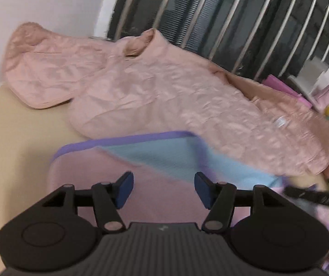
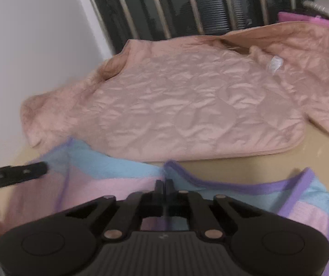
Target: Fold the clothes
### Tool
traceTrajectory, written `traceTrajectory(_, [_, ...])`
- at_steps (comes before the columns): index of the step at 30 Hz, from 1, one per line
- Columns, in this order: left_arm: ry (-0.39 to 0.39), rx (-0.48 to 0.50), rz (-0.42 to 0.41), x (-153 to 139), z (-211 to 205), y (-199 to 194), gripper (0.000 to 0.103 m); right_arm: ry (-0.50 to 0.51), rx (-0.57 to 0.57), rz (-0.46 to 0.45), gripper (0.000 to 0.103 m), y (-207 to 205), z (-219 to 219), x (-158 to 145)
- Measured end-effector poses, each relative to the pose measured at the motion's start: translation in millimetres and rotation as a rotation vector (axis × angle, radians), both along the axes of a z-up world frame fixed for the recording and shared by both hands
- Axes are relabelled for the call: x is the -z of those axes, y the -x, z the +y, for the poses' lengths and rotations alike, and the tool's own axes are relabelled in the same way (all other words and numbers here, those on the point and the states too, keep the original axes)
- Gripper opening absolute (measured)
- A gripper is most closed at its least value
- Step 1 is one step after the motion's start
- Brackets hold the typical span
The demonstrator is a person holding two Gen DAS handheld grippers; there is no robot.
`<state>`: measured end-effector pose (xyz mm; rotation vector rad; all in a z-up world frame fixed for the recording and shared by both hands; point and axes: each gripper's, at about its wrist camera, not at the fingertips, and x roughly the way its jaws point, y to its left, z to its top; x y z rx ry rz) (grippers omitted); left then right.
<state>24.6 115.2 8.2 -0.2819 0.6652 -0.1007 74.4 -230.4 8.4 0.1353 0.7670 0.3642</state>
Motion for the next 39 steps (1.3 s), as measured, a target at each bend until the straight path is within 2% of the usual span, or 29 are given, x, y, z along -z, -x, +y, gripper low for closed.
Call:
traceTrajectory(2, [-0.025,0.011,-0.006,0,-1,5,0.061,-0.025,0.043,0.005,0.006,1,-11,0])
traceTrajectory(5, [-0.055,0.020,0.000,-7,3,17,0.061,-0.070,0.031,-0.022,0.012,19,-23,-17])
traceTrajectory(6, [-0.063,0.024,0.000,-10,5,22,0.061,-0.060,0.018,-0.053,0.017,33,-29,-26])
traceTrajectory(8, [-0.075,0.038,-0.016,-22,18,42,0.061,-0.031,-0.012,-0.124,0.053,62,-42,-46])
traceTrajectory(10, [-0.091,0.109,-0.048,-34,33,75,0.064,0.014,-0.056,-0.191,0.056,96,-56,-61])
traceTrajectory(14, [-0.108,0.339,-0.122,-33,37,140,0.072,0.116,-0.214,-0.257,0.056,172,-80,-56])
traceTrajectory(16, [-0.121,0.435,-0.146,-24,29,162,0.072,0.143,-0.281,-0.249,0.055,198,-77,-44])
traceTrajectory(18, [-0.168,0.510,-0.181,-14,18,179,0.073,0.172,-0.332,-0.233,0.053,217,-72,-32])
traceTrajectory(21, [-0.222,0.563,-0.233,-3,11,192,0.073,0.141,-0.335,-0.231,0.053,231,-72,-25])
traceTrajectory(23, [-0.225,0.601,-0.246,2,9,195,0.072,0.062,-0.363,-0.228,0.053,234,-70,-26])
traceTrajectory(26, [-0.235,0.616,-0.241,9,3,194,0.072,0.044,-0.408,-0.242,0.051,233,-47,-19])
traceTrajectory(28, [-0.264,0.611,-0.211,12,-5,188,0.068,0.036,-0.437,-0.252,0.047,231,-31,-13])
traceTrajectory(30, [-0.264,0.598,-0.204,11,-6,186,0.063,0.036,-0.422,-0.241,0.035,228,-25,-6])
traceTrajectory(32, [-0.259,0.582,-0.198,11,-7,183,0.050,0.035,-0.403,-0.227,0.017,225,-20,1])
traceTrajectory(33, [-0.229,0.561,-0.192,11,-8,180,0.041,0.035,-0.394,-0.220,0.012,223,-18,4])
traceTrajectory(34, [-0.203,0.543,-0.187,11,-8,178,0.039,0.035,-0.384,-0.213,0.005,222,-16,8])
traceTrajectory(36, [-0.187,0.534,-0.191,11,-16,174,0.040,0.061,-0.353,-0.218,0.005,220,-19,9])
traceTrajectory(38, [-0.211,0.556,-0.204,11,-26,175,0.040,0.077,-0.312,-0.212,0.005,219,-26,8])
traceTrajectory(39, [-0.221,0.558,-0.209,10,-30,177,0.044,0.085,-0.291,-0.208,0.005,218,-29,7])
